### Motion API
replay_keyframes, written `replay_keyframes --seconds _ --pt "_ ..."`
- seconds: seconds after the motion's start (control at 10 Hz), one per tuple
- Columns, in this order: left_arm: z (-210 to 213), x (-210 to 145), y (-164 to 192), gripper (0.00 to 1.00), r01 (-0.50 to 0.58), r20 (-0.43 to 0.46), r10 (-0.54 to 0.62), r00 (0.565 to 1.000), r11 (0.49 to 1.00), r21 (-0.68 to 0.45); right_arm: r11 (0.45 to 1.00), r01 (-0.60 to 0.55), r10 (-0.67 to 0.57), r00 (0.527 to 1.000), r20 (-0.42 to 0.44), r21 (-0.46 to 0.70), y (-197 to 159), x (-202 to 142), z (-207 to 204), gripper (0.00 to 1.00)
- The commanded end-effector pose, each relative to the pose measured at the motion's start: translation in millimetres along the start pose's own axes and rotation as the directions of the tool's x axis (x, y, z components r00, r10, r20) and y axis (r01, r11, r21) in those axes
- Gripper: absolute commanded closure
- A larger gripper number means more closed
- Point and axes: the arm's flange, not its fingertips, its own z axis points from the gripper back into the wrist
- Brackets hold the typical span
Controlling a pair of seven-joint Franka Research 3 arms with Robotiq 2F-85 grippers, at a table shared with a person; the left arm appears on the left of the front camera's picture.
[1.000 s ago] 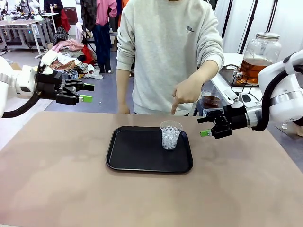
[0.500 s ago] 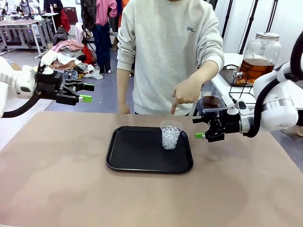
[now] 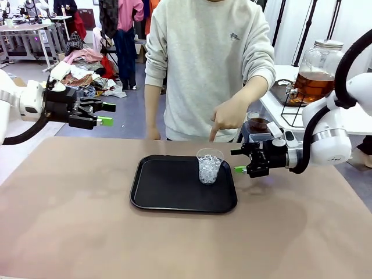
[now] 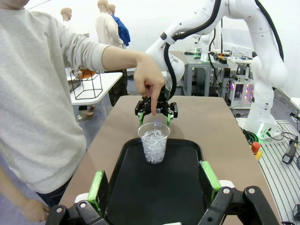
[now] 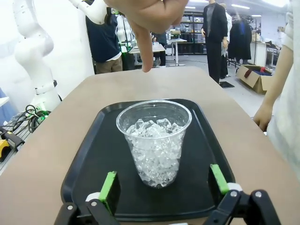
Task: Pour the drink into the iced cup.
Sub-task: Pick up the iced cup indicated by the human and present it to them.
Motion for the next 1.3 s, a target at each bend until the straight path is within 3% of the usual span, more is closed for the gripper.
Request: replay_keyframes --seconds 0.0,1.2 --pt "1 1 -1 0.00 0.004 0.001 -0.004 1.000 1.000 0.001 1.000 -0.004 0.004 1.000 -0.005 -0.004 2 3 1 0.00" --pt "1 1 -1 0.00 0.004 0.001 -0.004 1.000 1.000 0.001 0.993 0.053 -0.058 0.997 0.053 0.102 -8 -9 -29 0.00"
